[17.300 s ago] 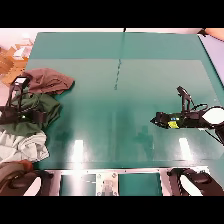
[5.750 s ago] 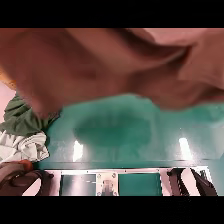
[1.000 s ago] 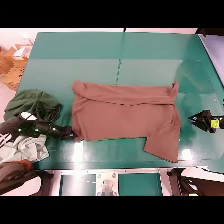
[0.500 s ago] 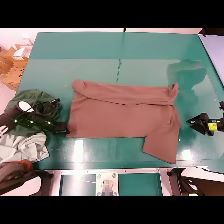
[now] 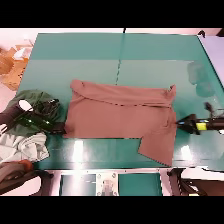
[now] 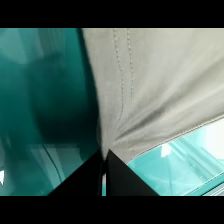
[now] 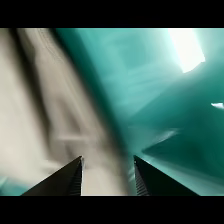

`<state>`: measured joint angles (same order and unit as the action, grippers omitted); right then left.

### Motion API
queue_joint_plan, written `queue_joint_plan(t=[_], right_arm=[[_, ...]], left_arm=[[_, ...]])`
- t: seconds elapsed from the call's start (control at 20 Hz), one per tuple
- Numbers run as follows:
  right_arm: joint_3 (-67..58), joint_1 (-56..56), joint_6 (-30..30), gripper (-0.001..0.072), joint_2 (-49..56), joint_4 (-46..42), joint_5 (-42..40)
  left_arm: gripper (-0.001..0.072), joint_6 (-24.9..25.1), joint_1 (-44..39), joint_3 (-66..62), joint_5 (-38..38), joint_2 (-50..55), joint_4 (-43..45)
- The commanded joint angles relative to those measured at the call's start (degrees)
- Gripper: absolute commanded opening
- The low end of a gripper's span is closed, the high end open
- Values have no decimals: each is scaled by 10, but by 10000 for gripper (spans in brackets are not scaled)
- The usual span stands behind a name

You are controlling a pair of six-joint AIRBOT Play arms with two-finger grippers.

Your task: Fold the shirts.

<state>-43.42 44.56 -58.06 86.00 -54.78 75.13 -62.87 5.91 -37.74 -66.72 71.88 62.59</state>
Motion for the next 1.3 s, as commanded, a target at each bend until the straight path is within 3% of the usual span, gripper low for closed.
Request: queue_joint_plan(t=[0.0,0.1,0.2,0.3,0.35,0.4,0.6,0.75,0.85,1.0,1.25], right_arm=[[2,-57,3,420,21,-21,-23],[1,-63,3,403,22,-21,-23],[1,-63,3,313,22,-21,-23],[1,-63,13,165,22,-21,-13],[-1,-63,16,52,22,-21,-6],[-6,-63,15,19,21,-18,-1],[-66,-64,16,18,-10,73,48],[-173,-77,15,17,-74,159,100],[-267,-80,10,17,-132,261,114],[-430,-79,-28,17,-224,385,82],[-645,-57,-45,18,-342,385,-49]], left_arm=[[20,-3,0,-1,5,0,0],[20,-3,0,0,5,0,-1],[20,-3,0,0,6,0,-1],[20,-6,0,-1,6,0,-1],[20,-8,0,-1,6,0,-1],[20,-13,0,-1,6,0,-2],[19,-16,0,-60,-17,-10,-47],[19,-16,0,-197,-67,-46,-98],[19,-19,0,-325,-83,-82,-141],[19,-33,0,-554,-75,-124,-158],[20,-46,0,-876,-61,-142,-153]])
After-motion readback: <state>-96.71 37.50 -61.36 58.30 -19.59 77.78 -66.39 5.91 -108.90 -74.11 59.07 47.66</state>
